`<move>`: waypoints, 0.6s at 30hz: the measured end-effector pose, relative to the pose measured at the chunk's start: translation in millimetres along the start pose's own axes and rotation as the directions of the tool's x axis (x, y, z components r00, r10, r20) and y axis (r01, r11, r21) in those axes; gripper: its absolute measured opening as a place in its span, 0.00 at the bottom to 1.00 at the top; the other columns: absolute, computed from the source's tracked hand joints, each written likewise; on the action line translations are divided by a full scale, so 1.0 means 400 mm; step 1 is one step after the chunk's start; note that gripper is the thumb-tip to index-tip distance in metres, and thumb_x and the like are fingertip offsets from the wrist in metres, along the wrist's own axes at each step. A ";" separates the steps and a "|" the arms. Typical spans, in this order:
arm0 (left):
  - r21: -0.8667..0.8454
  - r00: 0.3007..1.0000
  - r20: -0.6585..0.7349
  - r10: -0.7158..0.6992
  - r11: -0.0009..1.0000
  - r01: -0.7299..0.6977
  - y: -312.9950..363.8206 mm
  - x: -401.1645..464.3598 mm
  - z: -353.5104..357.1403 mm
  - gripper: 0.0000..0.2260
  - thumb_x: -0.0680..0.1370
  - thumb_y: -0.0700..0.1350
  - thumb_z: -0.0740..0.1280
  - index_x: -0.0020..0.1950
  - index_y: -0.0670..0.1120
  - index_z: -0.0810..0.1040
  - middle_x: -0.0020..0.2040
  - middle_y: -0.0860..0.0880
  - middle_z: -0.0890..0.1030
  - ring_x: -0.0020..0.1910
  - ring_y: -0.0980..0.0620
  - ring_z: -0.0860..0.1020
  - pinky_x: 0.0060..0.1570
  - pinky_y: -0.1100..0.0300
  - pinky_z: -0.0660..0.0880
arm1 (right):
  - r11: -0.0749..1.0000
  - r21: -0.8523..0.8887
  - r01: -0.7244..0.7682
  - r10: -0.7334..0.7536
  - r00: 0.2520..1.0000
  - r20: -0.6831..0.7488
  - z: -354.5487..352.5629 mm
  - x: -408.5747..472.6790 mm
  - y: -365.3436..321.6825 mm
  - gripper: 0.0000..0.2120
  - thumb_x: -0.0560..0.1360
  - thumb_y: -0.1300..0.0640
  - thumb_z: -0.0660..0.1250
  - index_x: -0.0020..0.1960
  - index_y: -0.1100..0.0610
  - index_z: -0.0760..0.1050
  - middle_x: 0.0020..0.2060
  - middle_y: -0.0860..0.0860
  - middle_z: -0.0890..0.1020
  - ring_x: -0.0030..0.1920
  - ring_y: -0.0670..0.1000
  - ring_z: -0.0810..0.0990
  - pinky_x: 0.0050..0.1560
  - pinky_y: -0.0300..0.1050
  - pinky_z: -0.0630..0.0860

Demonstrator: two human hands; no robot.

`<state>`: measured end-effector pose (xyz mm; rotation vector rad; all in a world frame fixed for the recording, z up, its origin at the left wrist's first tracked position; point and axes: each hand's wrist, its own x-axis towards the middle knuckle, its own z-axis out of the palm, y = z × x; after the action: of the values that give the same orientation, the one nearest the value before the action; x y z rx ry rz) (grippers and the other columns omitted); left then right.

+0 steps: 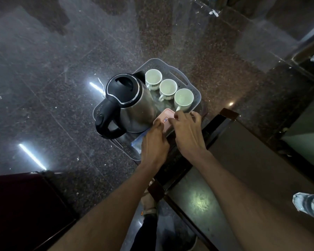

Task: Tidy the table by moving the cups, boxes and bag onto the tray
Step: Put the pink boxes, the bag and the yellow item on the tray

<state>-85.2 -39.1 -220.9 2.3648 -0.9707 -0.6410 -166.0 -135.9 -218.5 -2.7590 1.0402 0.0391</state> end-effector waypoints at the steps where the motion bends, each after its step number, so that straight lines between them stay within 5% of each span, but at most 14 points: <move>1: 0.023 1.000 0.001 0.004 1.000 -0.004 0.003 -0.003 0.001 0.16 0.83 0.37 0.58 0.68 0.40 0.77 0.71 0.41 0.78 0.67 0.39 0.77 0.63 0.48 0.72 | 1.000 -0.020 -0.001 0.002 1.000 0.015 0.000 -0.003 0.002 0.16 0.78 0.57 0.59 0.62 0.50 0.80 0.60 0.50 0.78 0.61 0.56 0.76 0.72 0.56 0.63; 5: 0.155 0.999 -0.025 0.036 0.987 -0.032 0.025 -0.020 -0.006 0.15 0.81 0.37 0.58 0.66 0.42 0.76 0.69 0.41 0.79 0.61 0.36 0.80 0.56 0.42 0.76 | 0.998 0.033 0.046 -0.046 0.999 -0.014 -0.015 -0.028 0.014 0.24 0.75 0.58 0.51 0.66 0.51 0.78 0.65 0.49 0.79 0.67 0.55 0.74 0.71 0.53 0.65; 8: 0.324 0.991 -0.114 0.072 0.946 -0.031 0.039 -0.055 -0.011 0.21 0.78 0.39 0.62 0.71 0.44 0.76 0.76 0.45 0.74 0.64 0.39 0.79 0.63 0.42 0.72 | 0.992 0.113 0.056 -0.042 0.991 -0.125 -0.021 -0.086 0.054 0.26 0.73 0.64 0.56 0.69 0.54 0.74 0.69 0.51 0.77 0.69 0.55 0.73 0.70 0.54 0.68; 12: 0.371 0.962 -0.229 0.147 0.927 -0.054 0.088 -0.164 0.035 0.20 0.79 0.42 0.63 0.72 0.45 0.76 0.76 0.45 0.74 0.61 0.40 0.77 0.59 0.42 0.68 | 0.993 0.115 -0.030 0.041 0.995 -0.090 -0.001 -0.269 0.186 0.28 0.72 0.66 0.63 0.72 0.55 0.73 0.70 0.53 0.76 0.69 0.56 0.73 0.70 0.55 0.71; 18: 0.241 0.976 0.104 0.192 0.947 -0.212 0.240 -0.459 0.260 0.17 0.78 0.43 0.64 0.67 0.47 0.77 0.64 0.46 0.82 0.59 0.41 0.79 0.59 0.45 0.68 | 0.955 0.077 -0.287 0.272 0.949 0.157 0.023 -0.723 0.425 0.27 0.72 0.69 0.67 0.69 0.56 0.76 0.71 0.54 0.76 0.70 0.58 0.74 0.68 0.54 0.71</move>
<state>-310.9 8.9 -200.4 2.4231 -1.3819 -0.5632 -495.1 -70.6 -229.6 -2.4590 1.3448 0.2192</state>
